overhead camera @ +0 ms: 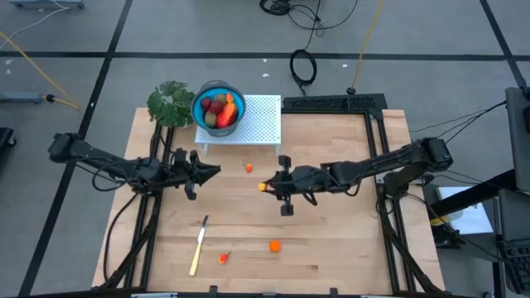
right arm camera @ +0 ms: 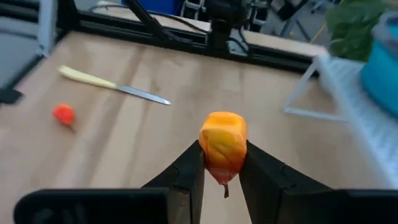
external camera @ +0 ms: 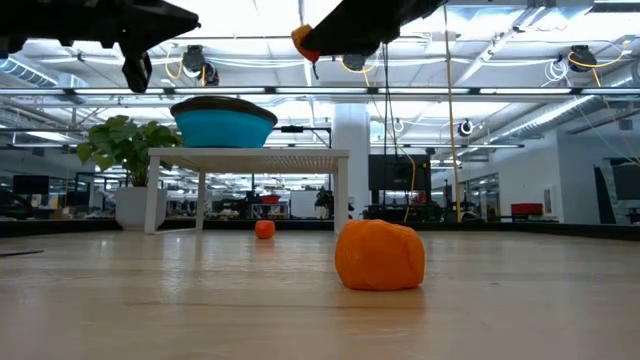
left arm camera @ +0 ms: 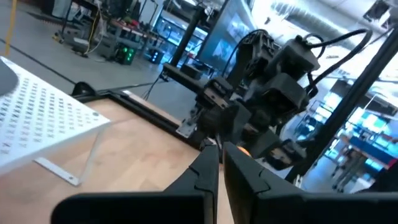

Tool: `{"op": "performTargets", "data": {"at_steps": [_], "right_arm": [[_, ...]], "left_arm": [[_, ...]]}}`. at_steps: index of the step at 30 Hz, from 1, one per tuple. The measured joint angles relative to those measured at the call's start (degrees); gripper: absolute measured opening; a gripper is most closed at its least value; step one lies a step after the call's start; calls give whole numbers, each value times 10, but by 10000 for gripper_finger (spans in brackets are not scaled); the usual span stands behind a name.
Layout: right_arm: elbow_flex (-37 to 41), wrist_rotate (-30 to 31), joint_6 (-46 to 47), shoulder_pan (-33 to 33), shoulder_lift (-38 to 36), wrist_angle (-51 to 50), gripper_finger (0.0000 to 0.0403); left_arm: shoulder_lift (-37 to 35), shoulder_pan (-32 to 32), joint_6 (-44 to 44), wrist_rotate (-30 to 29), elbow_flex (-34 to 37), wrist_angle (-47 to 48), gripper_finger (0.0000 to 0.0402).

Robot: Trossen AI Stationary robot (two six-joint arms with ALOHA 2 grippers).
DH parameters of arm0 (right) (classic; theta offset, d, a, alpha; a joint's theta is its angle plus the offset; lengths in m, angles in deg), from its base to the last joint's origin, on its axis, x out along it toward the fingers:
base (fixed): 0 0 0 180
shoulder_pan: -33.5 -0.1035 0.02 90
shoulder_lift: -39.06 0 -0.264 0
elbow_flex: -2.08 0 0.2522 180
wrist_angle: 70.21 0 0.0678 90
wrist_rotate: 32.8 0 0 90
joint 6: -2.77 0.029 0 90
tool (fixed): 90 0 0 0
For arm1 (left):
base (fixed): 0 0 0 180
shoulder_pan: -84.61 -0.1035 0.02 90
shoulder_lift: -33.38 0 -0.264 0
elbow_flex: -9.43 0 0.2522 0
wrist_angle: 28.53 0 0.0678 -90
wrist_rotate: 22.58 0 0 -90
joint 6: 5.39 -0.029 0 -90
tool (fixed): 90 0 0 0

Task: Pick & Place Fruit
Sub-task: Put the bottom right peach into the blue strainer bowl on the shelf on the shelf

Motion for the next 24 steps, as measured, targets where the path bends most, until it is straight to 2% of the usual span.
{"op": "performTargets", "data": {"at_steps": [6, 10, 18, 24], "right_arm": [[0, 24, -101, 19, 0, 59, 78], [0, 60, -148, 25, 0, 95, 78], [0, 62, -221, 26, 0, 125, 77], [0, 146, -301, 18, 0, 130, 77]], "left_arm": [[71, 0, 27, 0, -15, -61, 35], [115, 0, 18, 0, -56, -64, 78], [194, -7, -55, 0, -146, -55, 177], [239, -25, -66, 0, -207, 23, 220]]}}
